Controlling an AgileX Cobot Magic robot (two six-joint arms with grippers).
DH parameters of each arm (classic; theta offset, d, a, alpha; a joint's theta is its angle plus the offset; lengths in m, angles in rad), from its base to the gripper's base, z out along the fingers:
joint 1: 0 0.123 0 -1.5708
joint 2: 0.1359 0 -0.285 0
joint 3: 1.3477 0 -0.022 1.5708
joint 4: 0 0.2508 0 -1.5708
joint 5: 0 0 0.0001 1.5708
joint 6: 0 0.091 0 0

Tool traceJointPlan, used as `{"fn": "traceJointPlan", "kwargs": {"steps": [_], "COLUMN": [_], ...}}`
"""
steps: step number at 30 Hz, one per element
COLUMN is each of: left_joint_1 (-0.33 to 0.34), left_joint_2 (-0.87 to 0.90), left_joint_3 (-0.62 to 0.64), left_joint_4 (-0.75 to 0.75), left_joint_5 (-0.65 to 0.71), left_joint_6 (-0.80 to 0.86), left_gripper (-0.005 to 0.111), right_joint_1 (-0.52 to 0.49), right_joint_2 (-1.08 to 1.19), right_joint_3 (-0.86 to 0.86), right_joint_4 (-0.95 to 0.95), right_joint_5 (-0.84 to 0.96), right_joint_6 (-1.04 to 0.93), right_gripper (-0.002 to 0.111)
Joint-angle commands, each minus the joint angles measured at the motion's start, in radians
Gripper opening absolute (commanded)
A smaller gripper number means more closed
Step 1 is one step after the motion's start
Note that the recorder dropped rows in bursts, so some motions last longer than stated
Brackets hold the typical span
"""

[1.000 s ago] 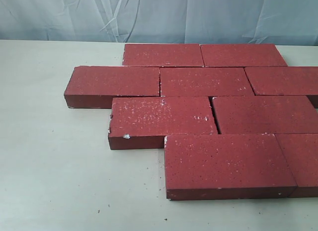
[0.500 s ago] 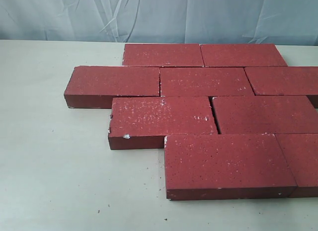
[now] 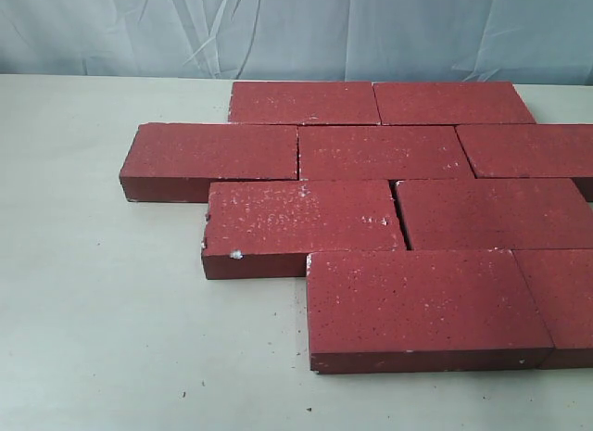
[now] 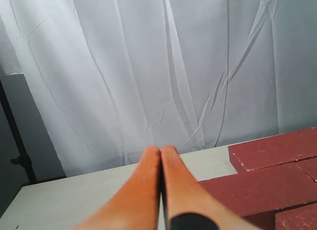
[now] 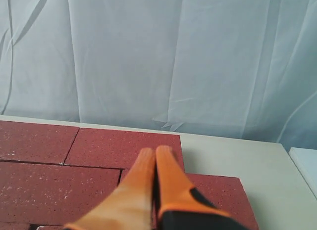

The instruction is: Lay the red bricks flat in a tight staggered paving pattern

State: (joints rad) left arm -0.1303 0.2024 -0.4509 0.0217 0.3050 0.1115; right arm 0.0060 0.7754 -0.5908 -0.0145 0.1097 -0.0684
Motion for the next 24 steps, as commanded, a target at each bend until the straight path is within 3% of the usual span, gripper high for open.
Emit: {"fn": "traceJointPlan", "kwargs": {"steps": [1, 13, 17, 24], "left_joint_1": [-0.002, 0.025, 0.08, 0.08], "left_joint_2": [-0.063, -0.202, -0.202, -0.202], "left_joint_3": [0.079, 0.343, 0.399, 0.451], "left_joint_4": [0.017, 0.02, 0.016, 0.016], "left_joint_5": [-0.021, -0.038, -0.044, -0.054], "left_joint_6": [0.002, -0.089, -0.13, -0.128], "left_gripper": [0.0, 0.0, 0.0, 0.0], "right_joint_1": [-0.006, -0.006, -0.006, -0.006], "right_joint_2": [-0.006, -0.006, -0.006, -0.006], "right_joint_3": [0.001, 0.001, 0.001, 0.001], "right_joint_4": [0.003, 0.003, 0.003, 0.003], "right_joint_5": [-0.016, -0.012, -0.014, -0.014], "right_joint_6": [0.002, 0.002, 0.002, 0.002], "right_gripper": [-0.001, -0.001, -0.001, -0.001]}}
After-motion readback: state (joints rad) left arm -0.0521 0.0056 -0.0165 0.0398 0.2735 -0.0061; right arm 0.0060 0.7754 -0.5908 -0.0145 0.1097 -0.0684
